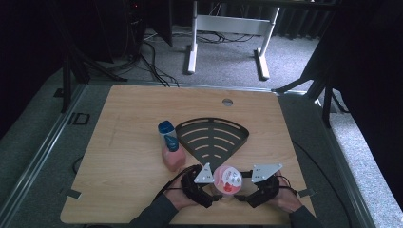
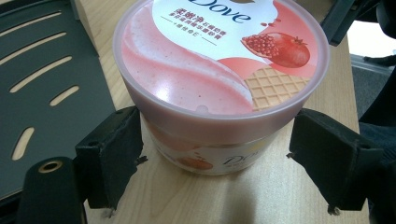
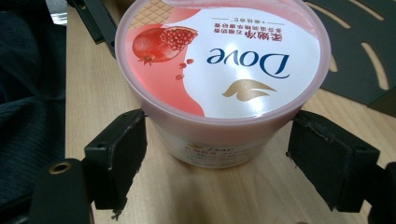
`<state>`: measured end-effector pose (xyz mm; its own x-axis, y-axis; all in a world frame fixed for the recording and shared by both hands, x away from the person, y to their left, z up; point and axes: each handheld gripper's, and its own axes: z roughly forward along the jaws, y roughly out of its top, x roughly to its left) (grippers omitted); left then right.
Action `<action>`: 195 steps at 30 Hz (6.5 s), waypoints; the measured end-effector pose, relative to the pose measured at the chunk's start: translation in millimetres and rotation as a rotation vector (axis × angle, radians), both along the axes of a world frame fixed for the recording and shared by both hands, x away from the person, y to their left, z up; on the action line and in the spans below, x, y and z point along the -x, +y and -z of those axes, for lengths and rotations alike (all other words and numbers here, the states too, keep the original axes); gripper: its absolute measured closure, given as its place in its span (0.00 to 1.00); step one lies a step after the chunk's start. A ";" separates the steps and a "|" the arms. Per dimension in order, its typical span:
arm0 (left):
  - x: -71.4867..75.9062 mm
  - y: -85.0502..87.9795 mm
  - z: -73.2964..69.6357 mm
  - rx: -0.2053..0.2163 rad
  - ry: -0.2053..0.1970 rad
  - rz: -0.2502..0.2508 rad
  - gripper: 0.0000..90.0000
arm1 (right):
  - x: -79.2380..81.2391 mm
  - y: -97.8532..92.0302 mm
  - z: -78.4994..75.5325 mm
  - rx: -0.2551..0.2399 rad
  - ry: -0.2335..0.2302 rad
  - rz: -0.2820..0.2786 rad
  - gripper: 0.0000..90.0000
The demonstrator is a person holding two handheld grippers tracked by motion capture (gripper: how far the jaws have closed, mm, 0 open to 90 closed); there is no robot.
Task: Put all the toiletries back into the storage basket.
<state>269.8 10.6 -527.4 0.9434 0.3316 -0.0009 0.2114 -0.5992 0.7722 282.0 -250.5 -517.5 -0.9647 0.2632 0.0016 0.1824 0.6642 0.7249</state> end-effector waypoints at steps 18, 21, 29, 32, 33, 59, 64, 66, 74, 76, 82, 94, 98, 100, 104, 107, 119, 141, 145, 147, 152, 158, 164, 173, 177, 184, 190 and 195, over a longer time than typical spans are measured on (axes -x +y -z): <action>-13.1 0.4 -9.6 0.007 -0.024 -0.022 0.20 | -16.4 1.0 -8.8 -0.001 -0.010 -0.004 0.22; -15.3 0.4 -11.7 0.009 -0.025 -0.026 0.20 | -18.7 1.0 -10.5 -0.003 -0.016 -0.004 0.22; -22.1 -0.9 -16.8 0.007 -0.042 -0.033 0.20 | -26.7 0.9 -15.6 -0.003 -0.021 0.001 0.21; -24.4 -1.2 -18.5 0.008 -0.045 -0.038 0.20 | -29.8 0.9 -17.8 0.000 -0.027 -0.002 0.21; -25.5 -1.2 -19.6 0.007 -0.050 -0.039 0.20 | -31.0 1.0 -18.3 -0.002 -0.031 -0.004 0.21; -44.3 -7.5 -36.2 0.010 -0.077 -0.079 0.20 | -54.8 0.4 -37.5 0.016 -0.068 -0.007 0.19; -48.8 -9.8 -41.3 0.006 -0.082 -0.086 0.19 | -60.8 -0.7 -44.5 0.026 -0.080 -0.011 0.19; -50.9 -10.1 -42.1 0.011 -0.079 -0.089 0.19 | -62.3 -1.1 -46.3 0.027 -0.086 -0.012 0.19; -60.4 -18.7 -46.1 -0.005 -0.076 -0.110 0.19 | -72.4 -4.1 -50.9 0.047 -0.088 -0.007 0.18; -62.9 -20.5 -46.6 -0.004 -0.071 -0.112 0.19 | -75.1 -5.5 -52.4 0.051 -0.092 -0.007 0.18; -71.2 -28.1 -49.8 -0.007 -0.073 -0.122 0.19 | -83.6 -9.9 -56.4 0.064 -0.091 0.003 0.17; -84.6 -35.8 -55.3 -0.010 -0.093 -0.135 0.19 | -100.0 -15.8 -62.0 0.069 -0.083 0.012 0.17; -90.1 -39.2 -58.9 -0.018 -0.112 -0.145 0.19 | -108.1 -18.3 -62.1 0.058 -0.072 0.016 0.17; -92.5 -39.8 -60.4 -0.026 -0.123 -0.147 0.19 | -112.0 -19.2 -61.6 0.051 -0.063 0.020 0.17; -98.8 -41.0 -59.8 -0.024 -0.119 -0.152 0.19 | -118.4 -19.3 -61.5 0.051 -0.057 0.024 0.17; -103.7 -42.0 -58.3 -0.021 -0.115 -0.155 0.19 | -123.2 -19.6 -61.7 0.062 -0.052 0.028 0.17; -121.0 -45.5 -48.7 -0.006 -0.102 -0.193 0.19 | -143.8 -17.2 -57.7 0.098 -0.025 0.051 0.17; -146.6 -50.0 -37.5 -0.004 -0.095 -0.254 0.19 | -174.4 -9.6 -53.0 0.158 0.015 0.099 0.17; -148.6 -50.7 -35.0 -0.011 -0.093 -0.261 0.19 | -177.1 -8.7 -49.2 0.163 0.019 0.112 0.17; -154.0 -50.7 -29.5 -0.022 -0.079 -0.268 0.19 | -179.5 -7.5 -45.3 0.173 0.022 0.122 0.18; -157.7 -53.5 -22.0 -0.041 -0.068 -0.278 0.20 | -183.3 -3.7 -39.3 0.211 0.019 0.135 0.18; -160.6 -56.3 -13.6 -0.069 -0.038 -0.285 0.20 | -185.1 -1.7 -29.9 0.240 0.024 0.147 0.18; -162.3 -58.7 -6.2 -0.096 -0.009 -0.282 0.20 | -185.5 0.7 -21.4 0.268 0.038 0.153 0.18; -160.7 -55.3 -5.6 -0.085 0.037 -0.300 0.25 | -181.2 -5.5 -19.9 0.256 0.052 0.178 0.26; -156.5 -54.6 -6.3 -0.091 0.029 -0.315 0.30 | -175.7 -14.1 -28.3 0.222 0.050 0.188 0.28; -142.3 -53.8 -6.2 -0.096 -0.021 -0.371 0.42 | -164.9 -31.1 -31.6 0.170 0.028 0.225 0.46; -136.7 -49.7 -8.0 -0.083 -0.015 -0.410 0.54 | -162.8 -41.6 -24.4 0.114 0.041 0.287 0.65; -132.8 -48.6 -6.4 -0.078 -0.023 -0.442 0.67 | -164.3 -47.6 -18.3 0.092 0.058 0.359 0.80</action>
<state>402.7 -38.0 -521.0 0.7109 0.7008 0.0595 0.4433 -0.5121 0.7356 446.3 -298.1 -499.2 -0.8101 0.5861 0.0139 0.4540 0.6123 0.6473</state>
